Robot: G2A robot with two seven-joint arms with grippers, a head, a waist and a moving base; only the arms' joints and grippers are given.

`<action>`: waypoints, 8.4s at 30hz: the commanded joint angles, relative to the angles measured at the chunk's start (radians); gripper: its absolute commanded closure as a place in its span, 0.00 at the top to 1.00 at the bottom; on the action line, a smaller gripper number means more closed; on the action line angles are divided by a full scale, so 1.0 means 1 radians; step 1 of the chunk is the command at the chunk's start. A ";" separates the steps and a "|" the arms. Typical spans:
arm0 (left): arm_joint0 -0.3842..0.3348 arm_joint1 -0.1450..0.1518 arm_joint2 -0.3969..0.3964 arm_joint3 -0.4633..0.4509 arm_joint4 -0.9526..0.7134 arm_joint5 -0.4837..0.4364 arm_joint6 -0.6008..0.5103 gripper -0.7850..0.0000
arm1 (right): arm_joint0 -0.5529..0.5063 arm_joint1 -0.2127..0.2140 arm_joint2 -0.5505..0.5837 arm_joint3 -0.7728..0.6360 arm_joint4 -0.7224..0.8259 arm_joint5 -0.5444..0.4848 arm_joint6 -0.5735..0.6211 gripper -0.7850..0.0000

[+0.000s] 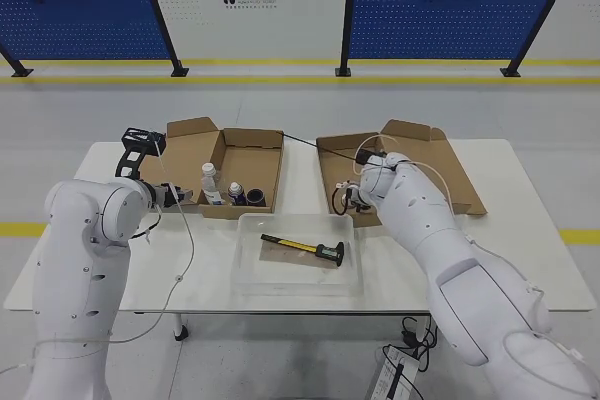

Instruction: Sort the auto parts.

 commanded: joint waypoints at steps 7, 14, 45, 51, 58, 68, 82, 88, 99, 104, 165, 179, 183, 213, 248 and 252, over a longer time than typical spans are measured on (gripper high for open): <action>0.000 0.000 0.000 0.000 0.000 0.000 0.000 1.00 | -0.006 -0.002 0.000 0.005 -0.004 0.002 0.003 0.16; 0.000 0.000 0.000 0.000 0.000 0.000 0.000 1.00 | 0.003 -0.001 0.012 0.002 0.010 0.003 -0.004 0.18; 0.000 0.000 0.000 0.000 0.000 0.000 0.000 1.00 | -0.378 0.190 0.205 -1.133 -0.324 0.007 0.355 0.67; 0.000 0.000 0.000 0.000 0.000 0.000 0.000 1.00 | -0.504 0.222 0.246 -1.323 -0.360 -0.096 0.502 1.00; 0.000 0.000 0.000 0.000 0.000 0.000 0.000 1.00 | -0.578 0.238 0.238 -1.409 -0.346 -0.237 0.553 1.00; 0.000 0.000 0.000 0.000 0.000 0.000 0.000 1.00 | -0.573 0.246 0.173 -1.394 -0.312 -0.429 0.609 1.00; 0.000 0.000 0.000 0.000 0.000 0.000 0.000 1.00 | -0.580 0.245 0.162 -1.395 -0.311 -0.434 0.592 1.00; 0.000 0.000 0.000 0.000 0.000 0.000 0.000 1.00 | -0.573 0.229 0.035 -1.329 -0.367 -0.425 0.534 1.00; 0.000 0.000 0.000 0.000 0.000 0.000 0.000 1.00 | -0.431 0.167 -0.139 -1.075 -0.372 -0.386 0.483 1.00; 0.000 0.000 0.000 0.000 0.000 0.000 0.000 1.00 | -0.396 0.151 -0.163 -0.999 -0.353 -0.388 0.489 1.00; 0.000 0.000 0.000 0.000 0.000 0.000 0.000 1.00 | -0.295 0.073 -0.241 -0.687 -0.245 -0.481 0.497 1.00; 0.000 0.000 0.000 0.000 0.000 0.000 0.000 1.00 | -0.273 0.044 -0.268 -0.613 -0.195 -0.514 0.538 1.00; 0.000 0.000 0.000 0.000 0.000 0.000 0.000 1.00 | -0.269 0.035 -0.280 -0.607 -0.183 -0.517 0.562 1.00; 0.000 0.000 0.000 0.000 0.000 0.000 0.000 1.00 | -0.195 -0.022 -0.311 -0.435 -0.149 -0.563 0.502 1.00; 0.000 0.000 0.000 0.000 0.000 0.000 0.000 1.00 | -0.179 -0.068 -0.336 -0.397 -0.041 -0.694 0.568 1.00; 0.000 0.000 0.000 0.000 0.000 0.000 0.000 1.00 | -0.169 -0.070 -0.349 -0.397 -0.088 -0.661 0.540 1.00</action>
